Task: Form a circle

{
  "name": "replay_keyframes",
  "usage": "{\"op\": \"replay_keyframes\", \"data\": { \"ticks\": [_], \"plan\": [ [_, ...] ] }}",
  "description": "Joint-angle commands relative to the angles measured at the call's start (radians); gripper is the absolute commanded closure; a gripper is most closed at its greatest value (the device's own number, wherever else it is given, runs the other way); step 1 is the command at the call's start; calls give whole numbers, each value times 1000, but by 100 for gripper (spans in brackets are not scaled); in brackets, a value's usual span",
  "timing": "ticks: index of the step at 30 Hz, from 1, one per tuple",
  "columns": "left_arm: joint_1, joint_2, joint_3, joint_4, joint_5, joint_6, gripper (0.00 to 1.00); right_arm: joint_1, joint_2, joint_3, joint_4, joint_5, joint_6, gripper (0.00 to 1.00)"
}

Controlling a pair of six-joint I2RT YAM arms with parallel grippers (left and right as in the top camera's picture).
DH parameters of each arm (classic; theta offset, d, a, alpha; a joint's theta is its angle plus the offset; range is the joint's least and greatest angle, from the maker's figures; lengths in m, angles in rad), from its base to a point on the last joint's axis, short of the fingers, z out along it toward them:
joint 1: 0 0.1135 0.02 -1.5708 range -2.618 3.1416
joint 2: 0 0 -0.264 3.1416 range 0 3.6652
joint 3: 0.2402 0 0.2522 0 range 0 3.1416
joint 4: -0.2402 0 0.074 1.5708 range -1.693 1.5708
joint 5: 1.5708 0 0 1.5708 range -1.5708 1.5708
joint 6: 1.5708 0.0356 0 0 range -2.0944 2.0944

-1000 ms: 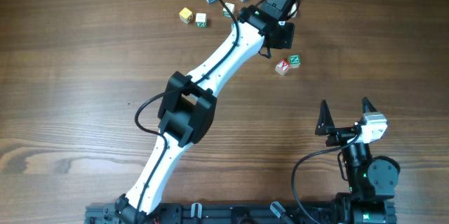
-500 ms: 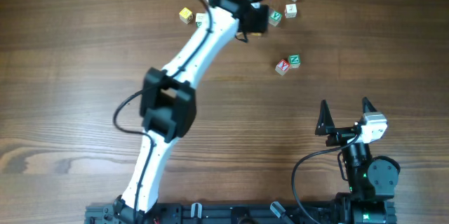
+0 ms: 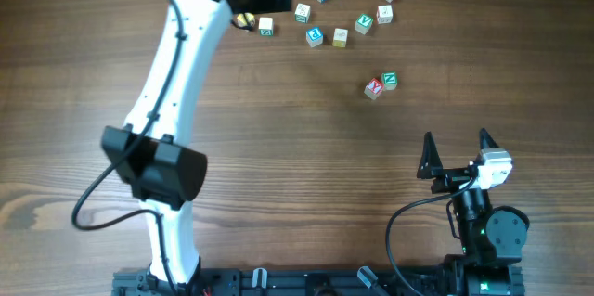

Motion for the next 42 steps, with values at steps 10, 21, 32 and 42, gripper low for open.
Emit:
{"op": "replay_keyframes", "data": {
  "ticks": [10,21,32,42],
  "plan": [
    [106,-274,1,-79,-222,6,0,-4,-5,-1,3,17,-10,0],
    [106,-534,1,-230,-413,4,0,-4,-5,-1,7,-20,1238,0],
    [106,-702,0,-465,-413,1,0,-4,-5,18,18,-179,919,1],
    [106,-723,-1,-465,-412,2,0,-4,135,291,-241,-152,594,1]
  ]
}}
